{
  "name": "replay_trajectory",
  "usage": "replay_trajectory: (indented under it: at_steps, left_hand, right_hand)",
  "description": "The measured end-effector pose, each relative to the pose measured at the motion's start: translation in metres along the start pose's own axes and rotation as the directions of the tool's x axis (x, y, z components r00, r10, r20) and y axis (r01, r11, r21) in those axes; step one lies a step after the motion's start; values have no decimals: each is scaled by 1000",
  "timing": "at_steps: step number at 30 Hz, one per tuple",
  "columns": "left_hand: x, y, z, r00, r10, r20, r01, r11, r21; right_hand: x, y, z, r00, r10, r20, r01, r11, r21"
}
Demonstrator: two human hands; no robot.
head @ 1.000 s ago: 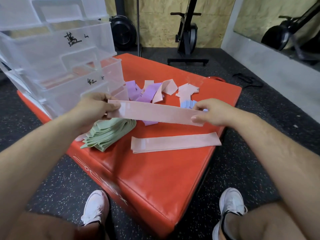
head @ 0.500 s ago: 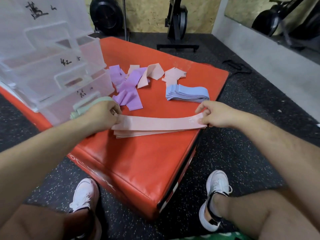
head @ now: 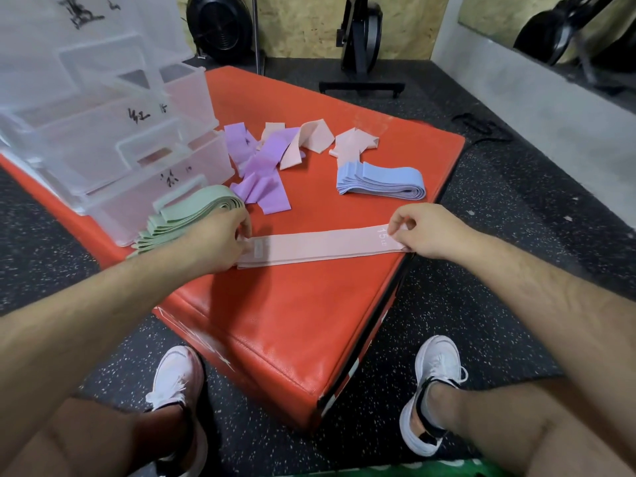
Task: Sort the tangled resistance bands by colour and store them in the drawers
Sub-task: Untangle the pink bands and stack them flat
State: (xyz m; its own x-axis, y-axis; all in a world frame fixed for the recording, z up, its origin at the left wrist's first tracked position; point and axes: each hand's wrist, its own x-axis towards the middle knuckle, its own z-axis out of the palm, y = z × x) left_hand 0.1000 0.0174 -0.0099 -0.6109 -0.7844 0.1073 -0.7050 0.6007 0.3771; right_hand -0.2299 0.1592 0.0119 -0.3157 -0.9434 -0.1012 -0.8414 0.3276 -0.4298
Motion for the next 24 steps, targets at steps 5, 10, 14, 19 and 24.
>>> replay_trajectory:
  at_steps: [5, 10, 14, 19, 24]
  left_hand:
    - [2, -2, 4, 998, -37, 52, 35, 999, 38]
    - [0, 0, 8, 996, -89, 28, 88, 995, 48]
    - [0, 5, 8, 998, -63, 24, 62, 997, 49]
    - [-2, 3, 10, 999, 39, 28, -41, 994, 97]
    - [-2, 11, 2, 995, 89, 47, -95, 985, 144]
  right_hand:
    - [1, 1, 4, 999, -26, -27, 23, 996, -82]
    - [3, 5, 7, 998, 29, -49, -34, 995, -94]
    - [4, 6, 4, 997, 61, -40, -63, 996, -56]
    - [2, 8, 1, 996, 84, -24, -84, 996, 11]
    - [1, 3, 0, 997, 72, -21, -74, 990, -123]
